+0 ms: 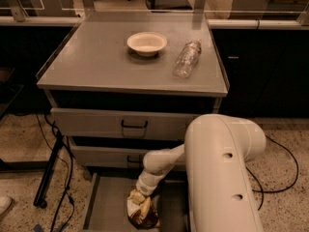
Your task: Place brown chip bag into bottom drawer
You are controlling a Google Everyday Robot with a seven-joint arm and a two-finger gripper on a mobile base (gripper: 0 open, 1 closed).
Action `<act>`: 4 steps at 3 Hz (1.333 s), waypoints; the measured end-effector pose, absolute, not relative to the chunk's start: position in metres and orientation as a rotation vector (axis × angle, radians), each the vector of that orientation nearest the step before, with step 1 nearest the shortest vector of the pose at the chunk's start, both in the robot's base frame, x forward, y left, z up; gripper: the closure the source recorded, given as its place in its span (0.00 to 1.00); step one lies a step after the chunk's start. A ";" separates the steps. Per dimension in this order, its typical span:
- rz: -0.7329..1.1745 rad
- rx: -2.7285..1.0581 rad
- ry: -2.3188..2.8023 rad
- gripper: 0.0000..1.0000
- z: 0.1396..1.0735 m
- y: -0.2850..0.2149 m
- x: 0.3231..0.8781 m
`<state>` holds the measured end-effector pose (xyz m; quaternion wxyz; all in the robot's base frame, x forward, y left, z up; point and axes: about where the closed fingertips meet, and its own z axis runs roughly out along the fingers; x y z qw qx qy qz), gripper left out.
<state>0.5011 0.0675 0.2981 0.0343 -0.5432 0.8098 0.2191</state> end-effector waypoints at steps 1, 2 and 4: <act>0.676 -1.628 2.514 1.00 0.274 0.060 0.503; 0.670 -1.600 2.526 1.00 0.257 0.055 0.506; 0.669 -1.593 2.548 1.00 0.235 0.061 0.507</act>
Offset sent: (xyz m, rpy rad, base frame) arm 0.0125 -0.0198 -0.0578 -0.0012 -0.0075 -0.0802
